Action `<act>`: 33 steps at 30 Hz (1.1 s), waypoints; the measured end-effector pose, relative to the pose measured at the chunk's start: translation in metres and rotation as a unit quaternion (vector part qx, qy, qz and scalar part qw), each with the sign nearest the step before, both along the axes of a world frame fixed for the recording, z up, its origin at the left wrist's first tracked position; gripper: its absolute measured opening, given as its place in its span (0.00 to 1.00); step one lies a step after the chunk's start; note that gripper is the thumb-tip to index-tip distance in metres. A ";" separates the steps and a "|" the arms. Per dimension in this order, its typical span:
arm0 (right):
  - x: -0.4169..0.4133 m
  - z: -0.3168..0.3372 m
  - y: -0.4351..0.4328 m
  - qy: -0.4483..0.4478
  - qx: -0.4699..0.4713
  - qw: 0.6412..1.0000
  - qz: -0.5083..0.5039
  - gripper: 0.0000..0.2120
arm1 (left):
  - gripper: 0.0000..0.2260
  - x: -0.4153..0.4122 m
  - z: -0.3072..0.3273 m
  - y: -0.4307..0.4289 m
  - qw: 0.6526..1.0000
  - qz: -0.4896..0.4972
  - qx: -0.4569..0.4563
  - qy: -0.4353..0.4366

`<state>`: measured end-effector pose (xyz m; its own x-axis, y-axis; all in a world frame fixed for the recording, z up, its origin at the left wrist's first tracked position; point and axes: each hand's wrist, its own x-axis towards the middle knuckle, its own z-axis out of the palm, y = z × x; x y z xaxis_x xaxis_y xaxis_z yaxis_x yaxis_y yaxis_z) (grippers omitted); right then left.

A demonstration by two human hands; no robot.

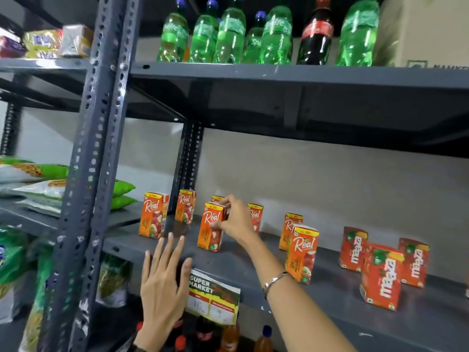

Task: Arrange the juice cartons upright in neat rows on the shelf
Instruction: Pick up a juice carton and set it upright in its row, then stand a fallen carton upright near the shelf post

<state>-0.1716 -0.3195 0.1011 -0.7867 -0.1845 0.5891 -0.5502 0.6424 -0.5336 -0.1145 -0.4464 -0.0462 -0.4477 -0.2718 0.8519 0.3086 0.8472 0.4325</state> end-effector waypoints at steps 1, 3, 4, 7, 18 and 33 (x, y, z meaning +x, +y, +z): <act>-0.001 -0.001 0.000 -0.003 -0.005 1.000 0.001 0.26 | 0.25 -0.001 0.000 0.000 1.000 0.001 0.001 0.003; -0.001 -0.003 0.001 0.000 0.003 1.000 0.003 0.26 | 0.25 -0.002 0.000 0.001 1.000 0.005 0.001 0.005; -0.001 -0.003 0.001 0.006 0.011 1.000 0.002 0.27 | 0.25 -0.003 -0.001 0.001 1.000 0.005 0.000 0.007; 0.004 -0.006 0.003 0.024 0.027 0.999 0.004 0.29 | 0.26 -0.004 -0.002 0.001 1.000 0.006 0.002 0.010; 0.112 0.025 0.129 0.141 -0.126 0.978 0.091 0.26 | 0.20 0.045 0.040 0.111 0.961 -0.193 0.144 0.138; 0.280 0.021 0.514 0.217 -0.181 0.929 -0.241 0.18 | 0.16 0.159 0.063 0.459 0.812 -0.577 -0.045 0.082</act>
<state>0.1087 0.1944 0.1218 -0.4009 0.3988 0.8248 -0.4595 0.6913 -0.5576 0.0449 0.0122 0.0171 -0.2389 0.3138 0.9189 0.9659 -0.0200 0.2580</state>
